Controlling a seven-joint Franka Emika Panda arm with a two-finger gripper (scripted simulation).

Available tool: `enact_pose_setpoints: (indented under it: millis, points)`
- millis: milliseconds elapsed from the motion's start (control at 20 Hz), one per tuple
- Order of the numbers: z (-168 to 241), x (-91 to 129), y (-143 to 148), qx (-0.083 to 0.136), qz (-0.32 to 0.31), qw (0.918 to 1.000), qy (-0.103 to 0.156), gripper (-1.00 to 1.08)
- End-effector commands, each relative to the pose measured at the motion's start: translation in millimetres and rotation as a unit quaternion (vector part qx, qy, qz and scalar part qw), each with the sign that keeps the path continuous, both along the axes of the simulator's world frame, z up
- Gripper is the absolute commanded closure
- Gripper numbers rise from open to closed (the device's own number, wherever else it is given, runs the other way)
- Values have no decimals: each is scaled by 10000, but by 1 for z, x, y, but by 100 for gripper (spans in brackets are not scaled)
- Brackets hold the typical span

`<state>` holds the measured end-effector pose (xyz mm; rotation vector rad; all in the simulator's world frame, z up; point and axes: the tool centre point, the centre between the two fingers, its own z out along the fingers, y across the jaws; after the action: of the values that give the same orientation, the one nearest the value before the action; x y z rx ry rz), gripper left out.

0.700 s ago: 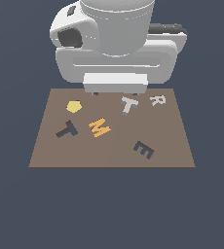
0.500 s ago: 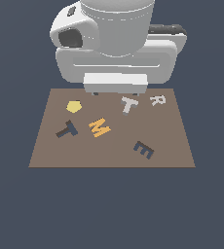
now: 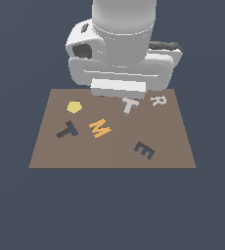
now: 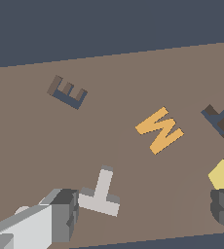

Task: Insert a designated object into the corresponding slot on a board.

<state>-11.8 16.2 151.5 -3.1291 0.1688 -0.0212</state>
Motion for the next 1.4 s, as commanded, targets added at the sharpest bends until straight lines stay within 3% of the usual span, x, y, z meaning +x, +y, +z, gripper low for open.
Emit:
enact_pose_setpoints:
  millis: [0,650,1350]
  points:
    - [-13,-7,4,-4,-166,9999,13,-92]
    - [-87,-39,33,-28,-1117,9937,63,-92]
    - [-109,-44,40,-29,-1278,9918,76,-92]
